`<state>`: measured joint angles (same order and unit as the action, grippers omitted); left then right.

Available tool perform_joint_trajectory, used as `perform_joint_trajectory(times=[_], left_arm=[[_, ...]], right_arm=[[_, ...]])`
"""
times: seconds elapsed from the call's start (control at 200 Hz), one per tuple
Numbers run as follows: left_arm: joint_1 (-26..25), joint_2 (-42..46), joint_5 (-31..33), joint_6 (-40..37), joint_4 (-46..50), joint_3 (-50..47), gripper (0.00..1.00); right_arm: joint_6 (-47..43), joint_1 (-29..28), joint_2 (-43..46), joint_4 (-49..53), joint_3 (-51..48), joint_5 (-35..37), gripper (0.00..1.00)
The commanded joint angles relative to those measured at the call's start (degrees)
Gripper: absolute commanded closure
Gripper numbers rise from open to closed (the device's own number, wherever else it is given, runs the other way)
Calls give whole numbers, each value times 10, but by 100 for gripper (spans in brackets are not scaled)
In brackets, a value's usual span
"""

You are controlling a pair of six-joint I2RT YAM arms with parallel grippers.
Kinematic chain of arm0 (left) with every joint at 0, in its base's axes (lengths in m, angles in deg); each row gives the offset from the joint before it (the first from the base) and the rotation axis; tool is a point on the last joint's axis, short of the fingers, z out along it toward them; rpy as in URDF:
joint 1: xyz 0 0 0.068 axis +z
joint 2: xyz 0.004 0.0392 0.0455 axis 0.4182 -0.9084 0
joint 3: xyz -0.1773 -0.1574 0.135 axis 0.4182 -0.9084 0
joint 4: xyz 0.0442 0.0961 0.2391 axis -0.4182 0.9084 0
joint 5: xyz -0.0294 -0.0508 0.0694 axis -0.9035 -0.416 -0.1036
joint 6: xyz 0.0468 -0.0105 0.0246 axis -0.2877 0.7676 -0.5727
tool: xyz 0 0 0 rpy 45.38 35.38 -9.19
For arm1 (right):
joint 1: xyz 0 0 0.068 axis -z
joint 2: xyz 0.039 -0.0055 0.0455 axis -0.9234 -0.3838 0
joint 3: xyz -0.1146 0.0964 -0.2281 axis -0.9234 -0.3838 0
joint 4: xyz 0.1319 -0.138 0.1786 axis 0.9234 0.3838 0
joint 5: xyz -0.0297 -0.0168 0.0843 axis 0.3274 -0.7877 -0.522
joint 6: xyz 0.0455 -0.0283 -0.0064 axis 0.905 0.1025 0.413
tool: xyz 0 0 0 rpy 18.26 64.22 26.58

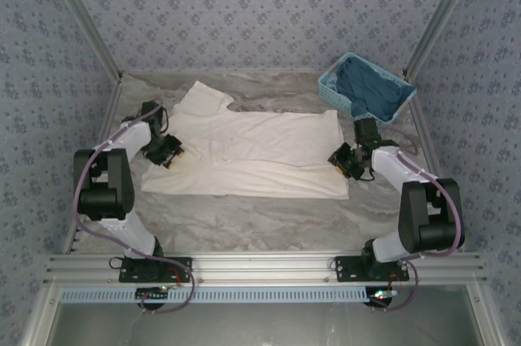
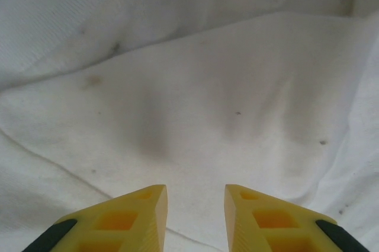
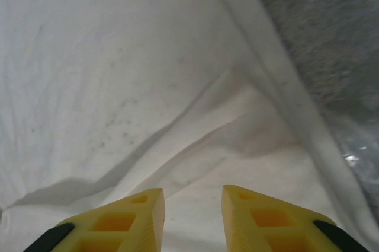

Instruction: Fold and stack the t-shirts

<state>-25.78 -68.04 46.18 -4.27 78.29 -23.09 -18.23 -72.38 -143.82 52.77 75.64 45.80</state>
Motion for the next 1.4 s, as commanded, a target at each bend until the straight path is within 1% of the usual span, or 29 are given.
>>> perform_joint_trajectory(times=[0.0, 0.075, 0.145, 0.385, 0.48, 0.61, 0.65, 0.709, 0.834, 1.059, 1.169, 1.244, 1.394], left_arm=[[-32, 2, 7, -11, 12, 60, 69], [-61, -15, 21, -36, 30, 100, 66], [-86, -37, 20, -47, 36, 127, 63], [-154, -128, 48, -94, 73, 241, 58], [-175, -168, 75, -122, 99, 289, 56], [-196, -201, 109, -152, 115, 328, 55], [-201, -210, 121, -160, 122, 337, 55], [-208, -223, 130, -169, 128, 349, 54], [-226, -250, 138, -187, 140, 369, 54], [-255, -279, 202, -209, 173, 381, 61], [-258, -279, 197, -213, 159, 366, 65], [-260, -281, 198, -213, 150, 360, 69], [-265, -285, 208, -215, 147, 358, 82]], right_arm=[[-8, 7, -24, 29, 24, 47, 66], [3, 10, -40, 23, 36, 55, 66], [15, 11, -61, 23, 49, 62, 66], [52, 11, -120, 28, 77, 82, 69], [57, 11, -133, 40, 86, 88, 75], [58, 10, -123, 55, 89, 106, 89], [58, 9, -117, 59, 89, 110, 92], [57, 9, -109, 65, 89, 113, 94], [58, 8, -103, 72, 86, 115, 95], [59, 7, -101, 77, 85, 112, 96], [58, 6, -101, 77, 88, 112, 96], [58, 6, -103, 77, 90, 112, 96], [59, 6, -105, 77, 93, 112, 96]])
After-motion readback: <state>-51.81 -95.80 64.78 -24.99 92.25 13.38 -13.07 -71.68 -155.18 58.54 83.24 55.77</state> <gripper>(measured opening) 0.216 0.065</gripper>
